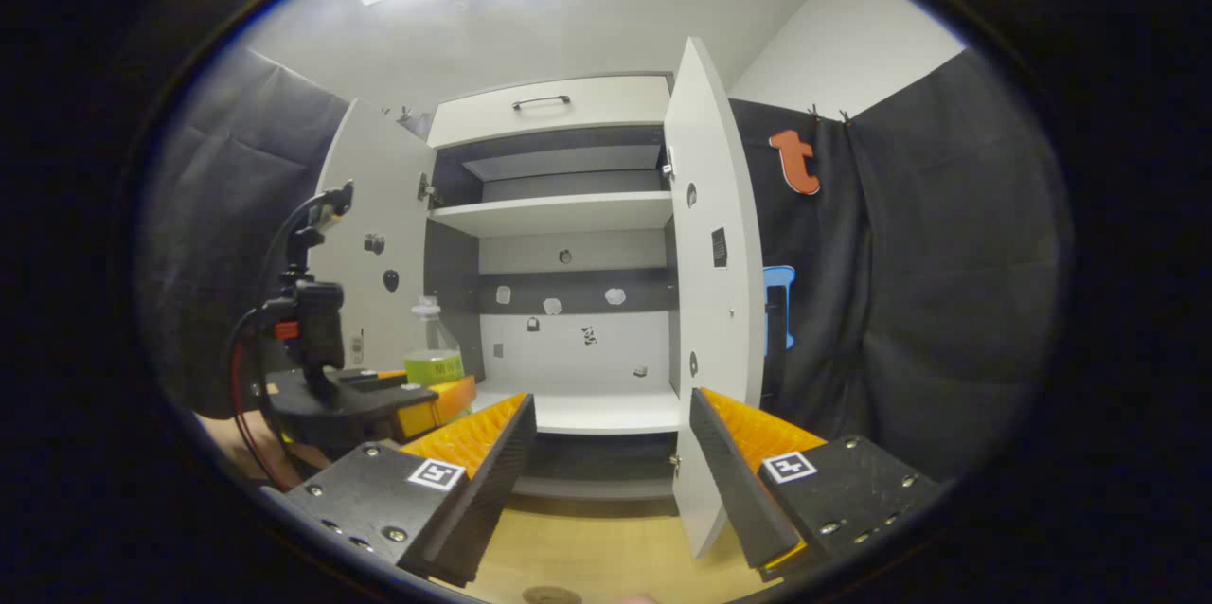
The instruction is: Grasp the bottle in the cabinet with the left hand and place it on the coaster, then close the right door with the right hand and the left door with the left hand.
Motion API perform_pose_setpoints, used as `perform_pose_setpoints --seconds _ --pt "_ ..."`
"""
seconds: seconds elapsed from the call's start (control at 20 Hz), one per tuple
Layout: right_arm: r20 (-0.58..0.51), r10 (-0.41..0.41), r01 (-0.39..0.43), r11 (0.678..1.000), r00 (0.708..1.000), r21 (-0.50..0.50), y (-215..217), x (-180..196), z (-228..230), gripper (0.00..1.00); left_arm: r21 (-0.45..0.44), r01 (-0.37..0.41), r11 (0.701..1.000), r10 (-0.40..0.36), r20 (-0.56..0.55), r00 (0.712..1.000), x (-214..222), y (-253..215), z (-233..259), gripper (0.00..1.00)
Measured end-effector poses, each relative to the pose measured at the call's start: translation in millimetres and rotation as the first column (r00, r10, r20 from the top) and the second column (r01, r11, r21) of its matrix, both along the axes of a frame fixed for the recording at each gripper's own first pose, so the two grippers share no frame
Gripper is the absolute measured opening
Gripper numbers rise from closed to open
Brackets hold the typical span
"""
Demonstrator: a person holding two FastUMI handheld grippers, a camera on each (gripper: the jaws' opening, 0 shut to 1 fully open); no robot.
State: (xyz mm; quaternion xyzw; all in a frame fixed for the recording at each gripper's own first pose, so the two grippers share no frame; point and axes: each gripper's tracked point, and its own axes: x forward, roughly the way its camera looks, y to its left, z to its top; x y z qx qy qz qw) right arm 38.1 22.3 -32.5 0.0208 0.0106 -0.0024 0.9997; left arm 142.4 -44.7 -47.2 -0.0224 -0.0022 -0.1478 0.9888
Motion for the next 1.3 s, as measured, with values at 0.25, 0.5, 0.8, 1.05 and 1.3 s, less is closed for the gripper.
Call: perform_pose_setpoints --seconds 0.25,0.5,0.8,1.05,1.3 --pt "-0.027 -0.009 0.010 1.000 1.000 0.017 -14.0 -13.1 -21.5 0.99 -0.020 0.005 1.000 -0.007 -0.107 0.994 -28.4 -15.7 -72.3 0.79" --pt "-0.074 -0.032 0.035 0.999 0.997 0.039 -33.2 -29.1 -49.1 0.99 -0.029 0.007 1.000 -0.010 -0.127 0.992 -41.6 -32.1 -132.3 0.79" --pt "-0.092 -0.048 0.052 0.998 0.995 0.041 -51.9 -40.5 -64.2 0.98 0.085 0.102 0.991 -0.080 -0.226 0.971 -66.0 -58.9 -230.6 0.80" --pt "-0.119 -0.063 0.071 0.995 0.991 0.064 -62.3 -42.5 -80.0 0.99 0.104 0.178 0.978 -0.152 -0.220 0.964 -79.0 -78.3 -271.5 0.80" --pt "-0.123 -0.007 0.015 0.998 0.992 0.068 -47.8 -44.0 -85.6 0.99 0.097 0.228 0.969 -0.202 -0.223 0.954 -89.1 -91.8 -298.9 0.80"
